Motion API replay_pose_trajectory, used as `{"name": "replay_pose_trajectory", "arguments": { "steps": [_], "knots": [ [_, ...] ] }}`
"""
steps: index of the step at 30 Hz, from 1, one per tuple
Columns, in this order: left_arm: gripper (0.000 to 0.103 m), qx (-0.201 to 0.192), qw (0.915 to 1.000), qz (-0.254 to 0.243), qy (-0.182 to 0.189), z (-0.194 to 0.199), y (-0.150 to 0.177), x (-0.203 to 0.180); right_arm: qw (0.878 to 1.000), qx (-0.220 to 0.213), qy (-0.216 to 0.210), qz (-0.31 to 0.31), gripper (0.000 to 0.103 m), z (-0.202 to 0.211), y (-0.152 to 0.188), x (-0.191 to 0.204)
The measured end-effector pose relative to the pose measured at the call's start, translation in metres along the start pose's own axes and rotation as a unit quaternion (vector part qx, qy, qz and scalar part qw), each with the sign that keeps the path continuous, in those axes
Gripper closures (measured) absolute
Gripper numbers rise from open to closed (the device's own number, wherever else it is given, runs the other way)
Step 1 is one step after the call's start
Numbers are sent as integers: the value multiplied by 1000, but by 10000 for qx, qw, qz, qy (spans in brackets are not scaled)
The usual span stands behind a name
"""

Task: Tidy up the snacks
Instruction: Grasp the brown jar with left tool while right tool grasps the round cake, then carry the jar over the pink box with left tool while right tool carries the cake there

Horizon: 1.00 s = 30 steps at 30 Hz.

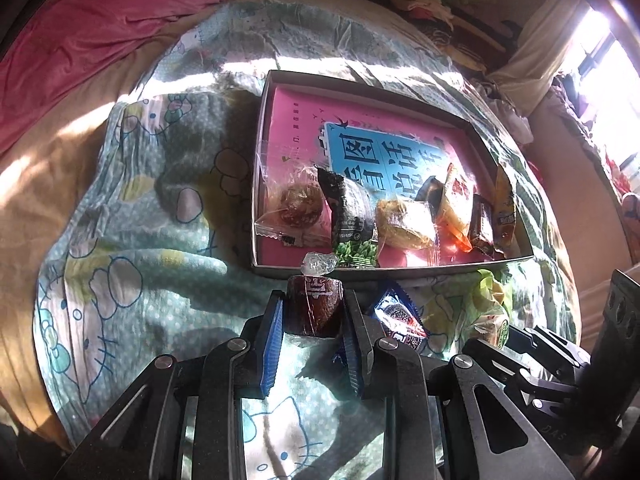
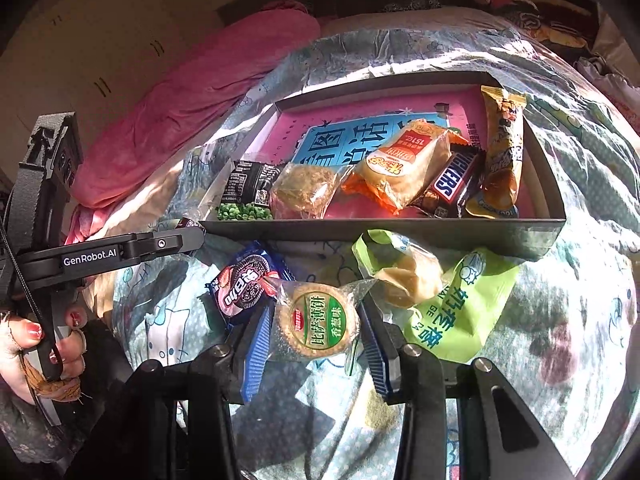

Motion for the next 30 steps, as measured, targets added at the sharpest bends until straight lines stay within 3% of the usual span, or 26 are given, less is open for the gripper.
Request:
{"name": "replay_pose_trajectory", "arguments": {
  "steps": [12,30],
  "knots": [
    [75,-151,9997,-155,82,11,-10,-20,9990,-441,109,-25,60,22,-21,-8],
    [75,-179,9992,-328,154,6,-27,-47,9960,-762,367,-300,60,38,-40,-35]
  ]
}}
Point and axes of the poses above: each gripper's, at about its wrist camera, not at the fingertips, and z roughly against the way its jaws point, x to its left, y to its underside, the point moved 4 cm from there along -z, roughly the way its jaws point, and after that the axes turned 1 degree about -z, right-handed, at the moved point
